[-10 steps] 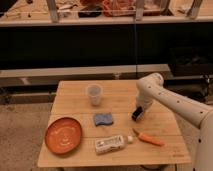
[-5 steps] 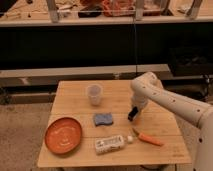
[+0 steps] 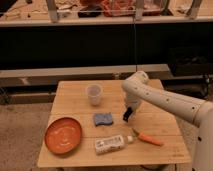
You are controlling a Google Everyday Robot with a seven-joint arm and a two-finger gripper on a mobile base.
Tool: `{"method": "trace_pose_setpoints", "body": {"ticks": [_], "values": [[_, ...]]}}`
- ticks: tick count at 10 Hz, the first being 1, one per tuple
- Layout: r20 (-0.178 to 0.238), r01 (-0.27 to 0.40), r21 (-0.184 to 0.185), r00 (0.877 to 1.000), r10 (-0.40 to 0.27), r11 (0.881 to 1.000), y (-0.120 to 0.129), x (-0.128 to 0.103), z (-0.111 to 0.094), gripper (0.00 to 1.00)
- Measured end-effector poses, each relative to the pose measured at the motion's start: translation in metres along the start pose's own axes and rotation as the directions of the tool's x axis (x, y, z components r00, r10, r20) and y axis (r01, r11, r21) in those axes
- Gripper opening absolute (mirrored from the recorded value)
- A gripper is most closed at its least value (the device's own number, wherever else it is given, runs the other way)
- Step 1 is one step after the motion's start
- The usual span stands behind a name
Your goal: Place the eraser on the white sponge
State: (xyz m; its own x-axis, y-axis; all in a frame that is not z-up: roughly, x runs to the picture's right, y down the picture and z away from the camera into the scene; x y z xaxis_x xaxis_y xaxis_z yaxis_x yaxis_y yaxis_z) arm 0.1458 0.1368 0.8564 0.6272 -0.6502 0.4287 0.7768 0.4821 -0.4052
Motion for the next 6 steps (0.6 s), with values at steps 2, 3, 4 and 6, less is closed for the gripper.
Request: {"method": "trace_pose_setpoints", "body": {"ticks": [2,3,4,6], "values": [[-0.016,0.053,-0.004,0.998,-0.053,0.999,-0.015,-0.018,-0.002,0.01],[-0.020,0.070,-0.006,0.997,-0.070,0.998,-0.017,-0.023,-0.003,0.01],[-0.023,0.081,-0.006,0.996,-0.081,0.997,-0.020,-0.027,-0.005,0.01],[-0.024,0.114,-0.005,0.993,-0.114,0.994,-0.038,-0.042,-0.008,0.01]]}}
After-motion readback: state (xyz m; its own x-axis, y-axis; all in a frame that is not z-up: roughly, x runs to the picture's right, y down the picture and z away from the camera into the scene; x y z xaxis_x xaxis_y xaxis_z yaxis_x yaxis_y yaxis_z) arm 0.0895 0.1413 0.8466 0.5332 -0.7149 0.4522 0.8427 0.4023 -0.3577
